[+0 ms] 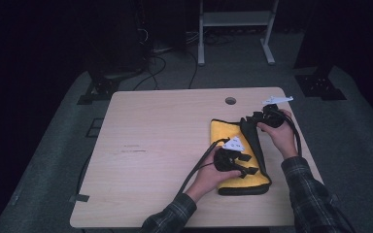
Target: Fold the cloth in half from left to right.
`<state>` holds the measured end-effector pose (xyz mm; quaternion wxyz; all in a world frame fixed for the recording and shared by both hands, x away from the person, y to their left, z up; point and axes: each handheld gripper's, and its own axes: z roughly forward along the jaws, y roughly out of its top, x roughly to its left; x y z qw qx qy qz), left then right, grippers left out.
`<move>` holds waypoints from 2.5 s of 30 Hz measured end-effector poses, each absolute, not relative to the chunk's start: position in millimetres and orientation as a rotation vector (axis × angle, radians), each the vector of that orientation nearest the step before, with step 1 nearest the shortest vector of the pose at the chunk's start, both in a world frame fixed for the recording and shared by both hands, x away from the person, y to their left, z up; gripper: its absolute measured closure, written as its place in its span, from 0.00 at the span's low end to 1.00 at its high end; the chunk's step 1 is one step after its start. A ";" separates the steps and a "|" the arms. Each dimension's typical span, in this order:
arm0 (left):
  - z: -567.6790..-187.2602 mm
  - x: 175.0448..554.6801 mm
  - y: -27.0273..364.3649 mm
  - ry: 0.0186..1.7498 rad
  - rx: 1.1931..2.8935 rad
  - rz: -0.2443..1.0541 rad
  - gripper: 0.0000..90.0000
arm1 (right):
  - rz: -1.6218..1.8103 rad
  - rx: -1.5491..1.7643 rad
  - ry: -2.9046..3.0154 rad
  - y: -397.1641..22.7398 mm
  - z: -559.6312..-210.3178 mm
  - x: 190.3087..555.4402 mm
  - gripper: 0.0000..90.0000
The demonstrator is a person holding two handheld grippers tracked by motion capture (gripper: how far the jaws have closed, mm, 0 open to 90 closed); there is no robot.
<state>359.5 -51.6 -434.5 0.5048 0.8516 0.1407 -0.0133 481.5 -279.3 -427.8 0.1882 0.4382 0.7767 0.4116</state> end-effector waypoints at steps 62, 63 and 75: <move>-474.1 326.1 22.2 0.394 2.303 0.048 0.89 | 1.064 1.076 2.503 -290.5 -474.2 304.2 0.75; -474.1 326.5 23.8 0.396 2.302 0.045 0.91 | 1.063 1.077 2.506 -289.1 -474.1 304.2 0.76; -471.3 318.9 70.5 0.421 2.322 0.041 0.93 | 1.105 0.957 2.612 -249.1 -473.6 306.3 0.81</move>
